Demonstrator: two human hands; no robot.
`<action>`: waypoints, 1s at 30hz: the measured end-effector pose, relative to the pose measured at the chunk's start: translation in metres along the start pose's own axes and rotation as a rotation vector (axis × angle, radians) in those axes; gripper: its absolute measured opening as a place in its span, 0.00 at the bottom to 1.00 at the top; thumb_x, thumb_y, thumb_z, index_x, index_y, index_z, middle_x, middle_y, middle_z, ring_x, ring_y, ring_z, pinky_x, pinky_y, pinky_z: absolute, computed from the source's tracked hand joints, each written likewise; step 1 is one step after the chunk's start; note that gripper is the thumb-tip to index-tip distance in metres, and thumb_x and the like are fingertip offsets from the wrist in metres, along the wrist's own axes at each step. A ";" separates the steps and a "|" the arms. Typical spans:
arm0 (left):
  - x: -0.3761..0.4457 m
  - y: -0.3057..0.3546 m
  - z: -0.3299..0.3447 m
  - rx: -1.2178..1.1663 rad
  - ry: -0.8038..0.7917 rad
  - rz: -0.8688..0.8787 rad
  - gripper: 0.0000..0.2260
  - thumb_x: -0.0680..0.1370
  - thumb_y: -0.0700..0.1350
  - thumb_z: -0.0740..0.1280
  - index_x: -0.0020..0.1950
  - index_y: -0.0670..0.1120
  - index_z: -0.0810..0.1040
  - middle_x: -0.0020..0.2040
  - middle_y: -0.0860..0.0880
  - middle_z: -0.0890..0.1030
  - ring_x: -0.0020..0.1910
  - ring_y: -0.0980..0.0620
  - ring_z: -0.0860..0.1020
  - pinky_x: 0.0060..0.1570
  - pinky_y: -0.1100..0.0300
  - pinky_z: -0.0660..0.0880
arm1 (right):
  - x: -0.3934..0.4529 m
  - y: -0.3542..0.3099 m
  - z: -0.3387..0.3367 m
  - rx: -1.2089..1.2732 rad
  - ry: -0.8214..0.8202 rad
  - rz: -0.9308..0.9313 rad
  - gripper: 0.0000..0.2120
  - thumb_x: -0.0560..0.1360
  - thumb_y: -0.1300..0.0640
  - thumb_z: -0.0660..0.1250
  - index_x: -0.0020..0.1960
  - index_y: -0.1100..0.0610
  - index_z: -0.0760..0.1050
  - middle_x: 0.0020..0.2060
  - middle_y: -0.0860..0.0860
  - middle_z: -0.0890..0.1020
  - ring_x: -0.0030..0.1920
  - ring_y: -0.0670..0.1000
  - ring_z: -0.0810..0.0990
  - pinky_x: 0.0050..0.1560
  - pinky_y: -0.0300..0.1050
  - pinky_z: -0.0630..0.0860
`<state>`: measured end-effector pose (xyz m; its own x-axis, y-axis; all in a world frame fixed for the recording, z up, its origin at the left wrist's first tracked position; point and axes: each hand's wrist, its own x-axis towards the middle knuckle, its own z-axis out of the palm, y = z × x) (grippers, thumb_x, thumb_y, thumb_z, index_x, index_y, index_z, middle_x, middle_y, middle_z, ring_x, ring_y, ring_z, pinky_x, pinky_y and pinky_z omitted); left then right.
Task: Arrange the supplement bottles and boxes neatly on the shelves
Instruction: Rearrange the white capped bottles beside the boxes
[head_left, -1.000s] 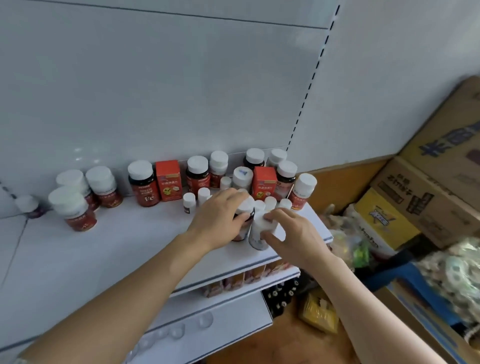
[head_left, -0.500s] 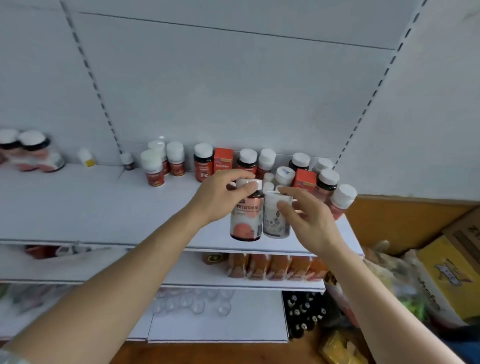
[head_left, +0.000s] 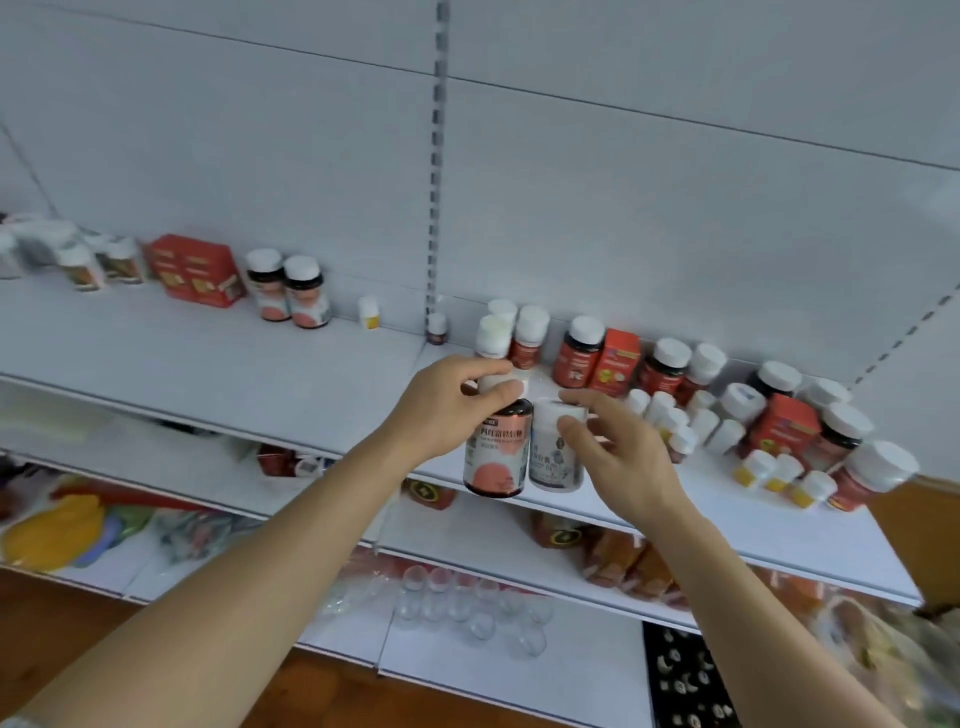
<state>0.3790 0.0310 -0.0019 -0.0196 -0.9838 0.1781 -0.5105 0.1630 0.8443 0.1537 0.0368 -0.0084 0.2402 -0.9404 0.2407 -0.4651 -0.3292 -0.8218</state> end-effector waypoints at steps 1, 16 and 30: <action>-0.003 -0.010 -0.016 -0.005 0.011 -0.012 0.18 0.73 0.63 0.69 0.61 0.60 0.80 0.58 0.61 0.79 0.54 0.63 0.77 0.53 0.67 0.71 | 0.003 -0.007 0.017 0.007 -0.006 -0.006 0.10 0.78 0.51 0.67 0.58 0.43 0.77 0.50 0.44 0.82 0.46 0.37 0.81 0.42 0.26 0.73; 0.006 -0.124 -0.180 0.019 0.149 -0.168 0.21 0.72 0.65 0.69 0.62 0.57 0.80 0.61 0.57 0.79 0.54 0.60 0.78 0.57 0.59 0.77 | 0.099 -0.070 0.190 0.044 -0.177 -0.065 0.10 0.76 0.48 0.68 0.57 0.39 0.76 0.53 0.43 0.81 0.47 0.35 0.80 0.43 0.28 0.75; 0.082 -0.193 -0.293 0.112 0.150 -0.248 0.19 0.70 0.61 0.74 0.59 0.61 0.80 0.55 0.63 0.81 0.52 0.65 0.78 0.54 0.61 0.75 | 0.227 -0.089 0.297 0.061 -0.242 -0.116 0.14 0.71 0.45 0.72 0.56 0.38 0.76 0.52 0.35 0.79 0.50 0.36 0.79 0.45 0.27 0.75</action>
<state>0.7280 -0.0593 -0.0024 0.2398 -0.9694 0.0534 -0.5760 -0.0978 0.8116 0.5028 -0.1221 -0.0341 0.4885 -0.8468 0.2104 -0.3727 -0.4205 -0.8272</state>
